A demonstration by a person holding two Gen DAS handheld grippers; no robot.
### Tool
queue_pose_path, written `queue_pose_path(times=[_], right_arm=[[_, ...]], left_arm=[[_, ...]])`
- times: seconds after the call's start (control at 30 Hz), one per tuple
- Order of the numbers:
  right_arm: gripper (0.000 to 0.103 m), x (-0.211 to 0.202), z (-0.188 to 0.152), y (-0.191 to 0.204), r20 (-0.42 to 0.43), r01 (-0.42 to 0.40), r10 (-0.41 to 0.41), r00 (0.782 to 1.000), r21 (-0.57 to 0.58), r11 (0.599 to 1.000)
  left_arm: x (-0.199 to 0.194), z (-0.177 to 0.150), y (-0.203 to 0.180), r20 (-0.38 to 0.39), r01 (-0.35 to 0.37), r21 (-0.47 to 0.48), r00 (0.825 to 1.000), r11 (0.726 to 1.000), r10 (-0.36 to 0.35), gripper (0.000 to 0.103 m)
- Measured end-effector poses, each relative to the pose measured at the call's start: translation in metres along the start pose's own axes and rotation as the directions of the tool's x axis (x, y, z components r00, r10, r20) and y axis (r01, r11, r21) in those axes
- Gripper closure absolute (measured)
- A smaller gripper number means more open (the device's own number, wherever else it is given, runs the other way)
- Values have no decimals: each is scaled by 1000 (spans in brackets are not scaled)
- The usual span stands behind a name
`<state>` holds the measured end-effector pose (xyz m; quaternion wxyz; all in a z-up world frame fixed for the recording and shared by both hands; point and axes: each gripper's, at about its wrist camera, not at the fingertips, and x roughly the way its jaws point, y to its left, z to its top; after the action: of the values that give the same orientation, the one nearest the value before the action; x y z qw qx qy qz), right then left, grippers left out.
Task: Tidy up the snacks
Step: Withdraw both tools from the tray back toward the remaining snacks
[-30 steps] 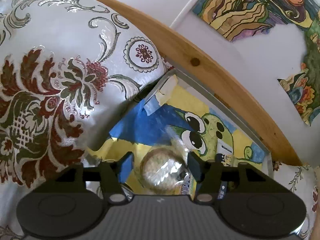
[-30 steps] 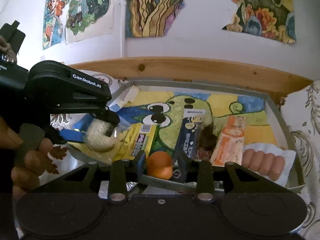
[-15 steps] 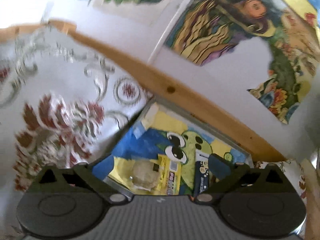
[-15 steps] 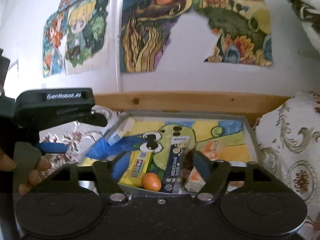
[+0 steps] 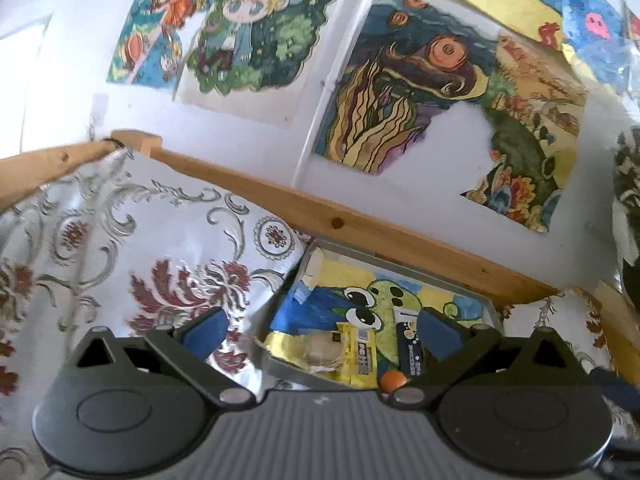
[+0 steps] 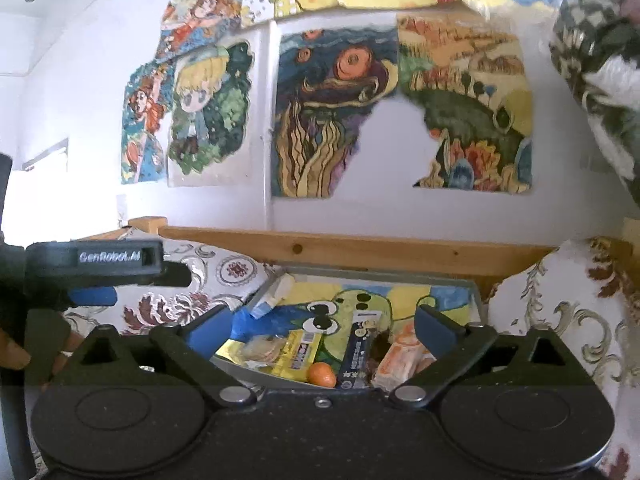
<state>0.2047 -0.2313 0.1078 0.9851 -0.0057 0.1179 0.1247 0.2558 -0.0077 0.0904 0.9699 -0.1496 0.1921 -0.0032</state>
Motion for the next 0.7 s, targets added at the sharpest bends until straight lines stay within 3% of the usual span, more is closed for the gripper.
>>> queue_pose_path(times=[0.4,0.7], right_arm=[[1,-66,-12,24,18,21,-21,1000,20,1000],[1,-97,-46,36,-42,59,-57,997,55,997]], left_arm=[[-67,-22,20,44,-36,65,998,997,33,0],[-102,-49,36,38,-57,107,998,993,53,0]])
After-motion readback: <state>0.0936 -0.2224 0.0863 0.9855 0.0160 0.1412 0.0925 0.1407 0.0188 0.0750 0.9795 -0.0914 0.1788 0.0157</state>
